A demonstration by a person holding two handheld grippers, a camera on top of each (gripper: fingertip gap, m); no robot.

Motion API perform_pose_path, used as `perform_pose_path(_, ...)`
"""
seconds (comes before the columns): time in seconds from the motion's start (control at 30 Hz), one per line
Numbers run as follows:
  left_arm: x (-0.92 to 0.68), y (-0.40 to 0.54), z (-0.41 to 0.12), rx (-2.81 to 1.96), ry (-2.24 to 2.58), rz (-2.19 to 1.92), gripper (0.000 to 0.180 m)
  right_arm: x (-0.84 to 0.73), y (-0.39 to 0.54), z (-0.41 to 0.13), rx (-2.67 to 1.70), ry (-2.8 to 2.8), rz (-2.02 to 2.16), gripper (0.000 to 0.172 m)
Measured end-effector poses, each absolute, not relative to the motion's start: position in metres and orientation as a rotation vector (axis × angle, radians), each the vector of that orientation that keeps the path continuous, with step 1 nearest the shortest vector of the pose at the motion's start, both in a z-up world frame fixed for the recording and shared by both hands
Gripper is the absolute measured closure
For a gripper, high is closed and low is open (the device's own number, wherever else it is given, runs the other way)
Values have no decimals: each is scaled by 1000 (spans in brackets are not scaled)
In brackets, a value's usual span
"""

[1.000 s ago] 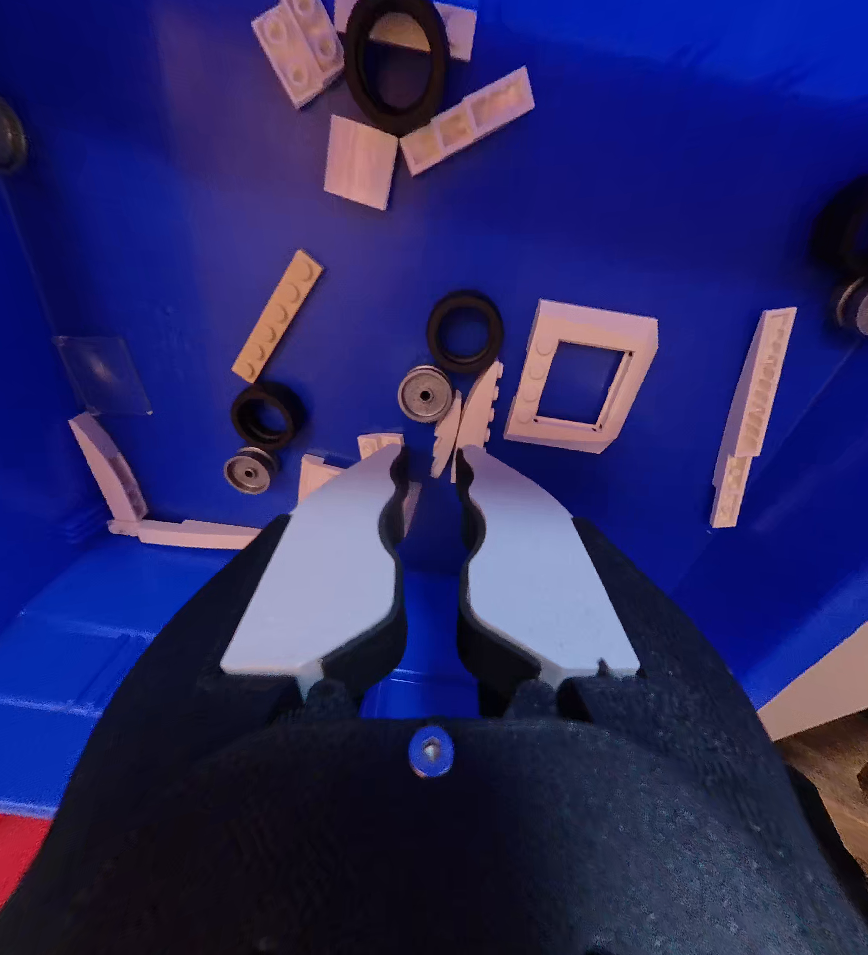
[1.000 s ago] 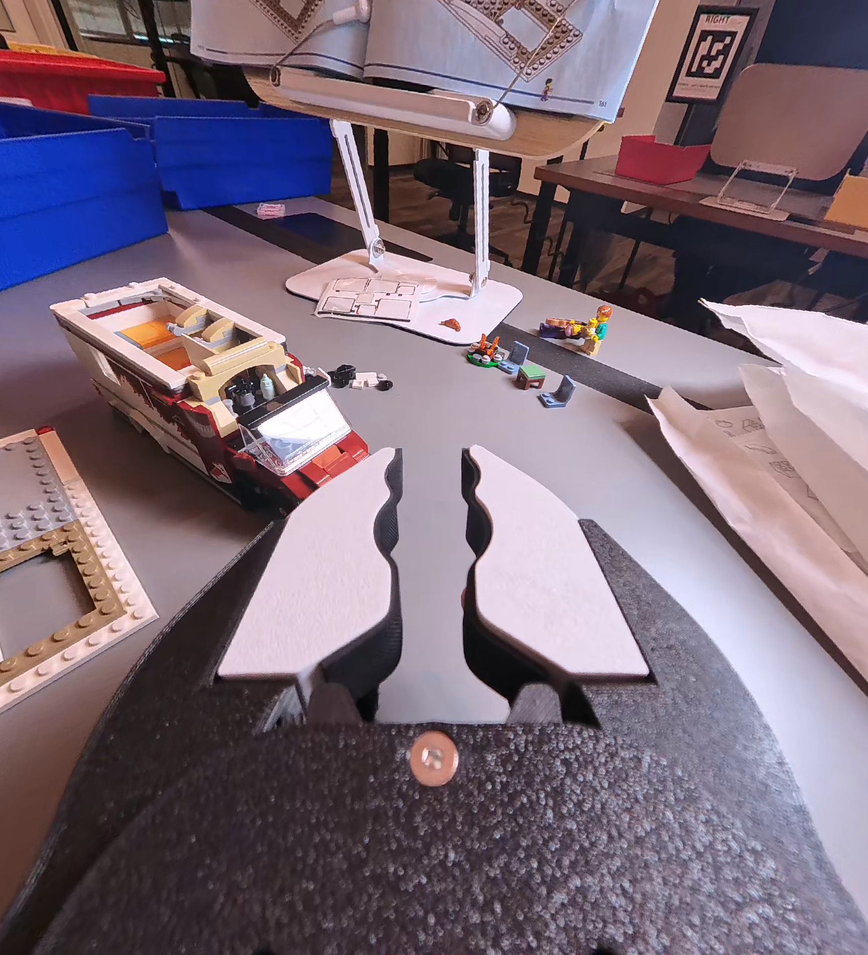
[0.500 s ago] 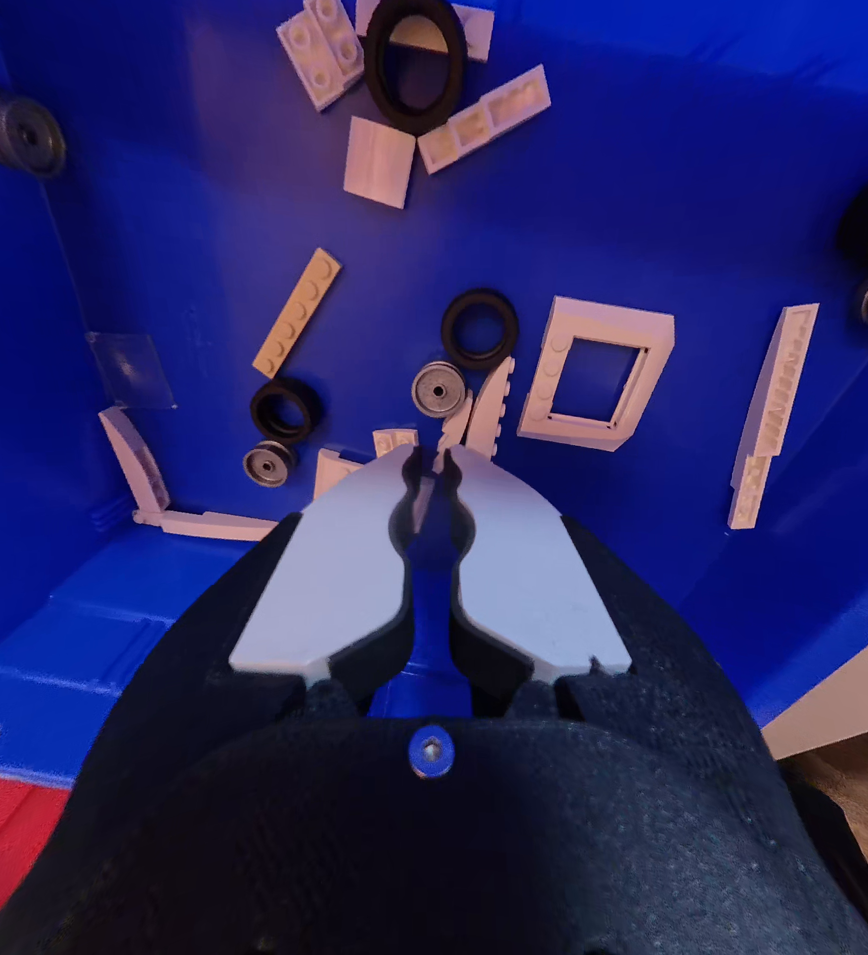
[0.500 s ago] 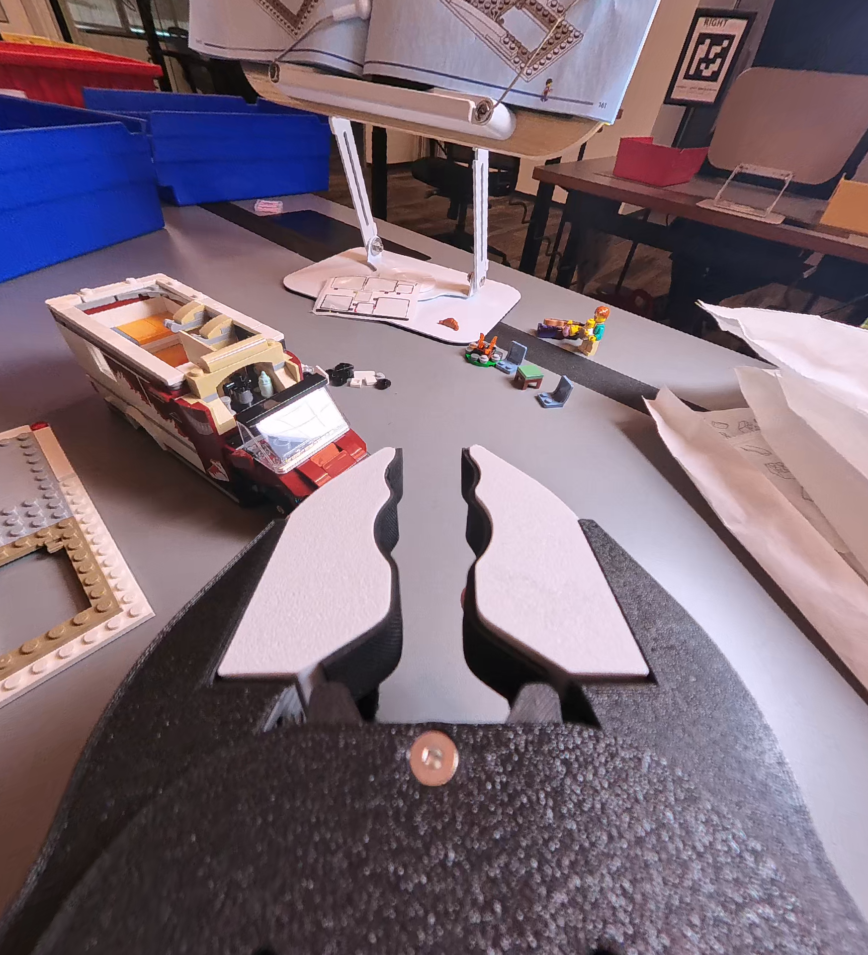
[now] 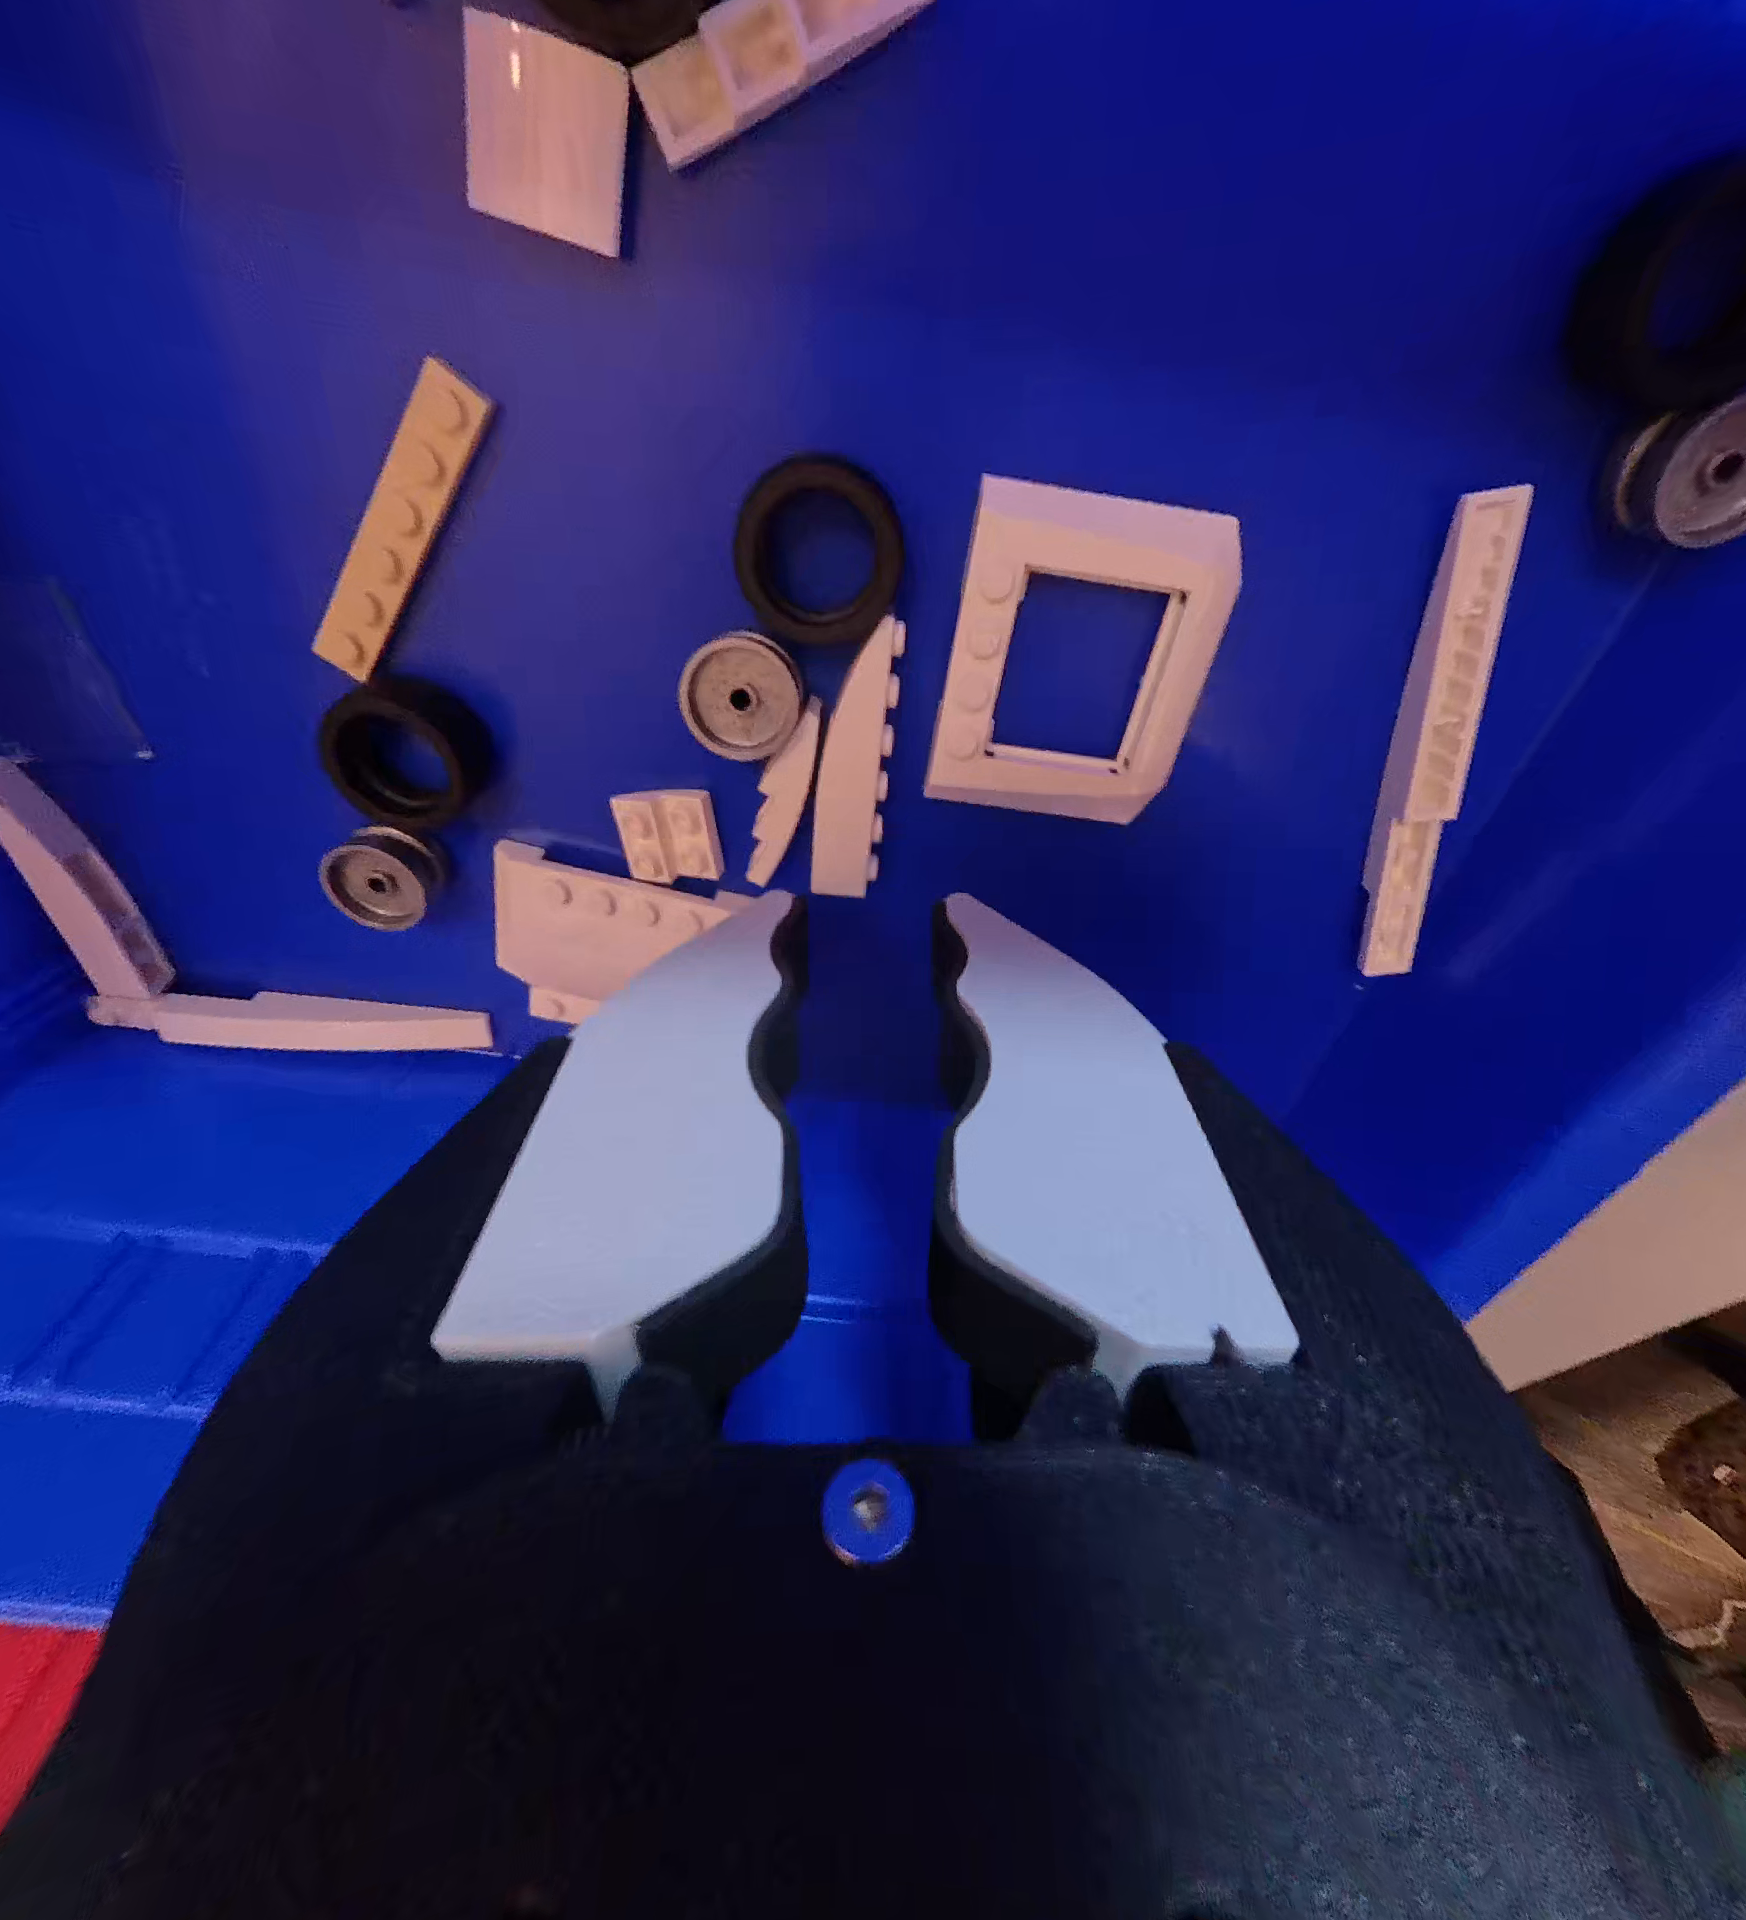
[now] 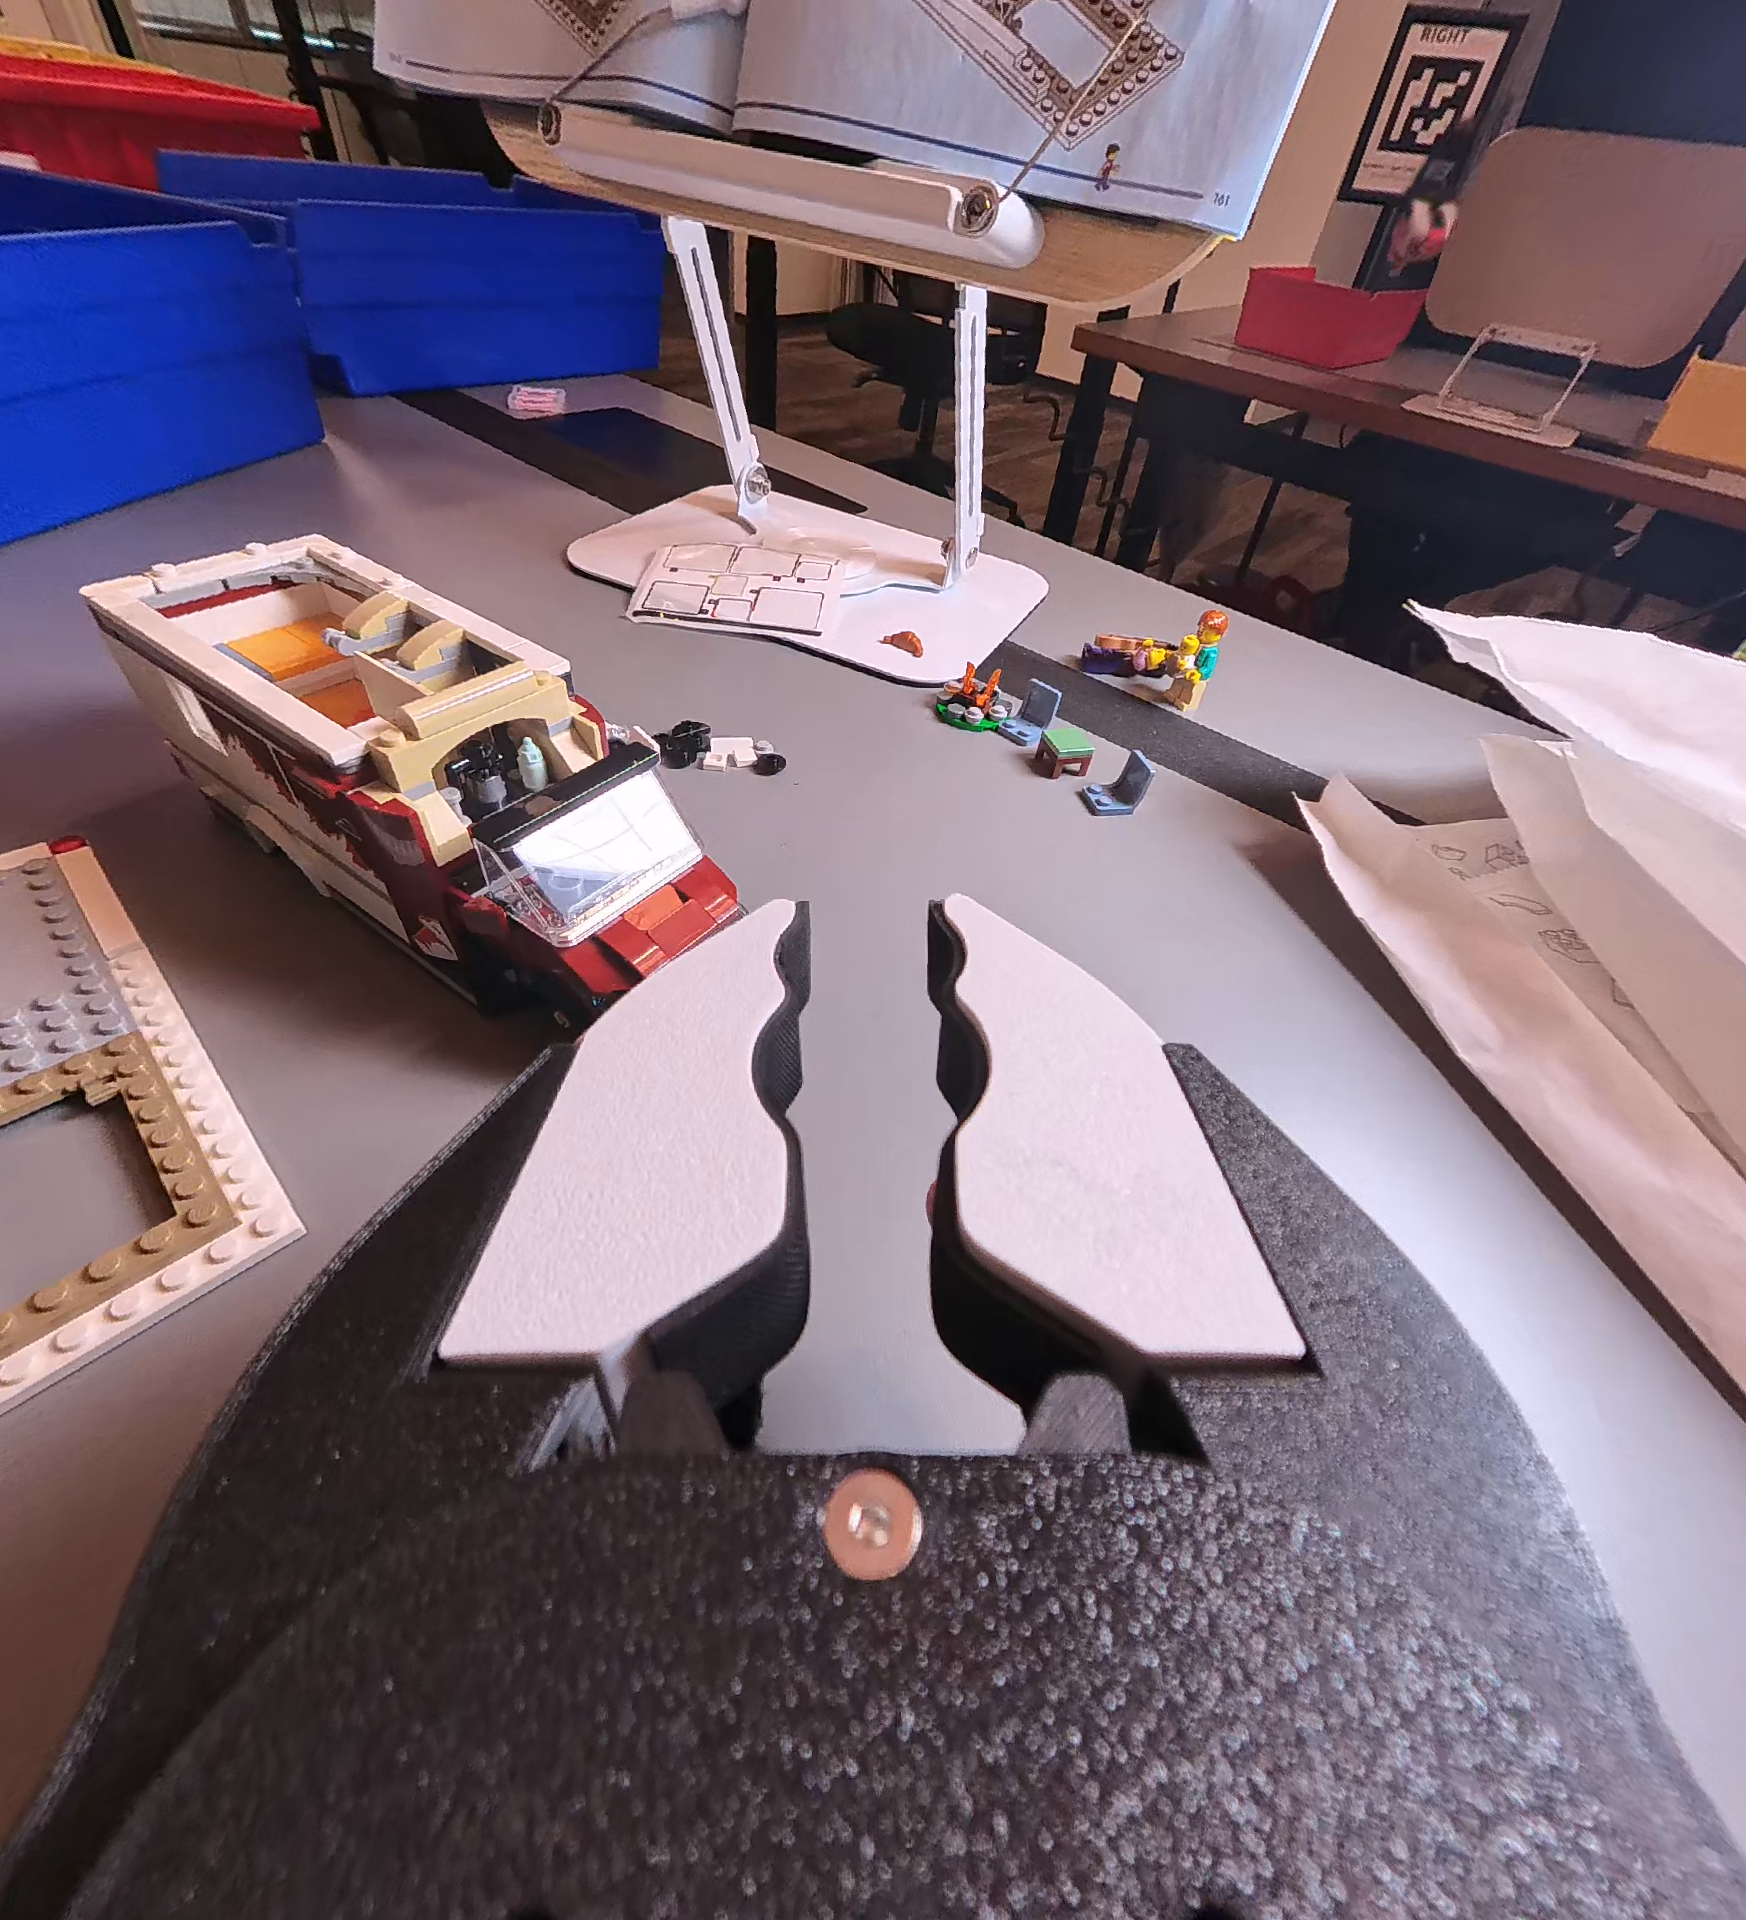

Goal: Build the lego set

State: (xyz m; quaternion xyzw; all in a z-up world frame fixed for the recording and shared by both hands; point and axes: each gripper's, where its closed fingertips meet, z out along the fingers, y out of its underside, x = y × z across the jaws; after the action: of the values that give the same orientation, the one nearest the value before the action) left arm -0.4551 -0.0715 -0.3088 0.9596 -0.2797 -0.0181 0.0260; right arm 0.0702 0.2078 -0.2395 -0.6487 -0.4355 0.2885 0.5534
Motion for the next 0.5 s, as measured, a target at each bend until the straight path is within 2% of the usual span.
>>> perform_pose_path(0.03, -457, -69, -310, 2968, -870, -86, 156, 70, 208, -240, -1533, -1030, 681, 151)
perform_pose_path(0.3, -457, -53, -306, 3006, -1003, -273, 168, 71, 209, -239, -1535, -1020, 684, 151)
perform_pose_path(0.5, -468, -25, -265, 3040, -1199, -861, 168, 72, 211, -239, -1540, -1010, 677, 152)
